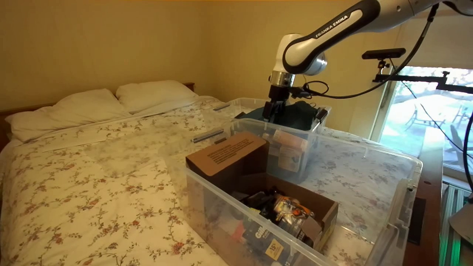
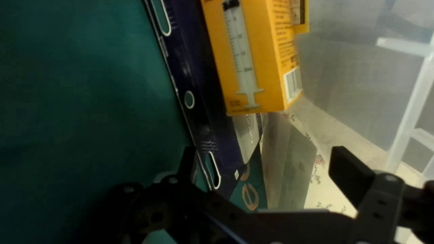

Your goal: Transfer one packet to the storage box on the left

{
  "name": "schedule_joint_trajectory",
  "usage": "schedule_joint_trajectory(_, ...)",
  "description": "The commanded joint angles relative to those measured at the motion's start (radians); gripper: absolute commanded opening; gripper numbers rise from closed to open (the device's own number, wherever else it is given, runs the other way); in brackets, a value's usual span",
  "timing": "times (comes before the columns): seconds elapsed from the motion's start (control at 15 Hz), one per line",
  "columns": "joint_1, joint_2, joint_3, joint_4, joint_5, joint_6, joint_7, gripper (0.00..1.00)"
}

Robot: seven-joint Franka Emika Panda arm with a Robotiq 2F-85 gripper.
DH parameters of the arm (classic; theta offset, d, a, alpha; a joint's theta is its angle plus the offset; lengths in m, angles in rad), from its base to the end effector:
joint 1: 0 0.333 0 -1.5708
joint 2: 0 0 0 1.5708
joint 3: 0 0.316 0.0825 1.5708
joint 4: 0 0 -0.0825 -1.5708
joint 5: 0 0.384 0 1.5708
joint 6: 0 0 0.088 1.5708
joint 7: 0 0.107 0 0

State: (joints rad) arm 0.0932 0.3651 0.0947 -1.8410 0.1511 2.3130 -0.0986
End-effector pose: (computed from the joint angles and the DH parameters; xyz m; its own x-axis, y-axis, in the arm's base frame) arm 0.6358 0.1195 0.3415 0.9786 0.1719 0.1132 0.1874 -0.9717 -0.1442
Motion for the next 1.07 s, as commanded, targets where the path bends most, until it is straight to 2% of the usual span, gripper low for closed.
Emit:
schedule_joint_trajectory(0.0,0.048,0.022,-0.028,0.014,-0.146,0.088,0.093,1.0)
schedule_joint_trajectory(0.13,0.069,0.039,-0.043,0.02,-0.23,0.14,0.13,1.0)
schedule_joint_trajectory(0.33,0.091,0.076,-0.059,0.034,-0.305,0.135,0.179,1.0)
schedule_joint_trajectory(0.73,0.094,0.147,-0.067,0.079,-0.326,0.093,0.206,1.0)
schedule_joint_trajectory(0.93,0.071,0.174,-0.027,0.11,-0.26,0.018,0.153,0.84)
schedule_joint_trajectory(1.0,0.069,0.181,-0.021,0.122,-0.251,-0.015,0.149,0.68)
